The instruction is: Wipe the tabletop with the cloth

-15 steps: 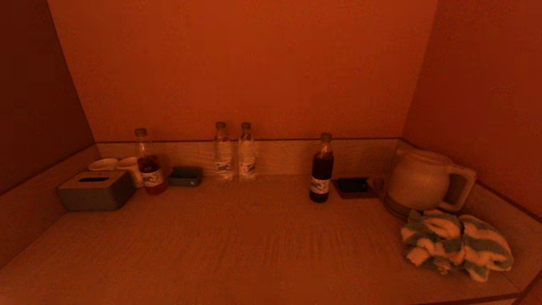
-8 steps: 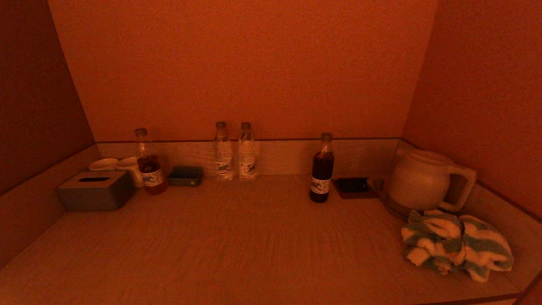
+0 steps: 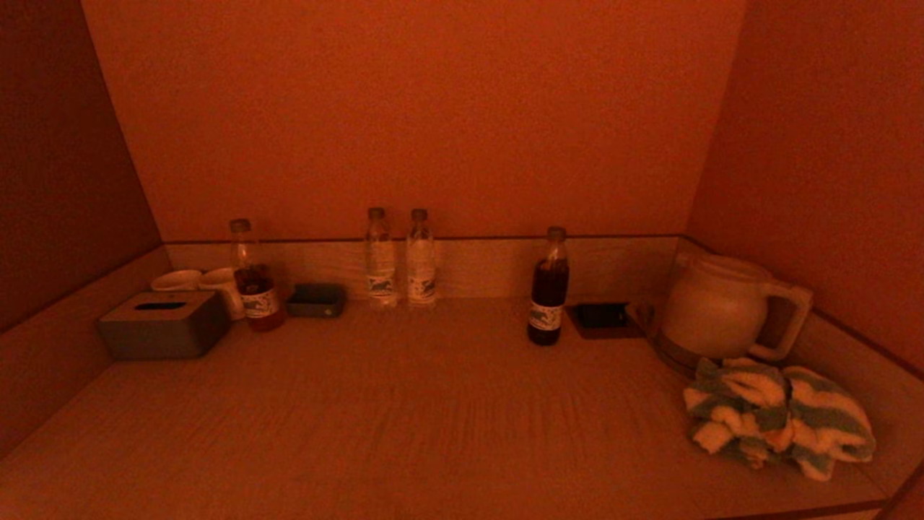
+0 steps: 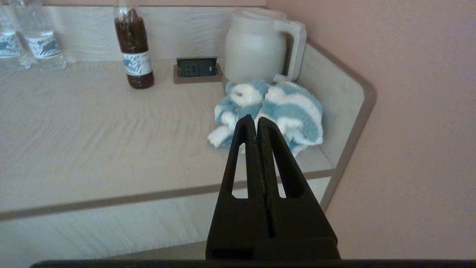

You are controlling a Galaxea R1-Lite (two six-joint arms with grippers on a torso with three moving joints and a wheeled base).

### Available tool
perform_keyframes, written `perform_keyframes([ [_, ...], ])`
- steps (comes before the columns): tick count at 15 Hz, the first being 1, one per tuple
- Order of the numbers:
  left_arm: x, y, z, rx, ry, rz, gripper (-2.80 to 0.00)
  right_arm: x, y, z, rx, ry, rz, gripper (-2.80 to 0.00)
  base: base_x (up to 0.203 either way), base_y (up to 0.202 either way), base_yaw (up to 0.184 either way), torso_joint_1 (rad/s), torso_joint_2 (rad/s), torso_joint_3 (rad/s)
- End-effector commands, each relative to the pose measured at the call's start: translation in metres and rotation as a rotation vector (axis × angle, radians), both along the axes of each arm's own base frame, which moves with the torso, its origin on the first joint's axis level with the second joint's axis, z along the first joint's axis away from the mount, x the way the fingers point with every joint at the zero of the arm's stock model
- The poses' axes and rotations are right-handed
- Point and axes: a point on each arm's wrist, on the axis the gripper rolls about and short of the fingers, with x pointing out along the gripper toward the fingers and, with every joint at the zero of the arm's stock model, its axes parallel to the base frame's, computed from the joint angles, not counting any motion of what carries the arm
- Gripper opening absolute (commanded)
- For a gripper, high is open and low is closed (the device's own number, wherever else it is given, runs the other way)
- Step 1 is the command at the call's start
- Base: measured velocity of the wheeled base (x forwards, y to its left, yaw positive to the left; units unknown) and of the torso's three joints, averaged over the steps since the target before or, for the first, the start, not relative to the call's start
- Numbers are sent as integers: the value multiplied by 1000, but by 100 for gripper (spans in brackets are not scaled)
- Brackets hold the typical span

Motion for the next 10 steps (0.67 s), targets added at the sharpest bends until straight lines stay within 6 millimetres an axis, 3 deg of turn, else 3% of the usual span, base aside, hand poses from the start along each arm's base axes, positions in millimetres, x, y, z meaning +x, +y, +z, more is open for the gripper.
perform_keyframes([
  [1,0,0,0,0,0,1,-280,-10,0,-16,-7,-44,8,-280,0,0,0,0,0,0],
  [3,0,0,0,0,0,1,-280,-13,0,-32,-26,-61,25,-280,0,0,0,0,0,0],
  [6,0,0,0,0,0,1,-280,-20,1,-29,-47,-175,60,-280,0,0,0,0,0,0],
  [10,0,0,0,0,0,1,-280,-5,2,-49,-79,-186,72,-280,0,0,0,0,0,0],
])
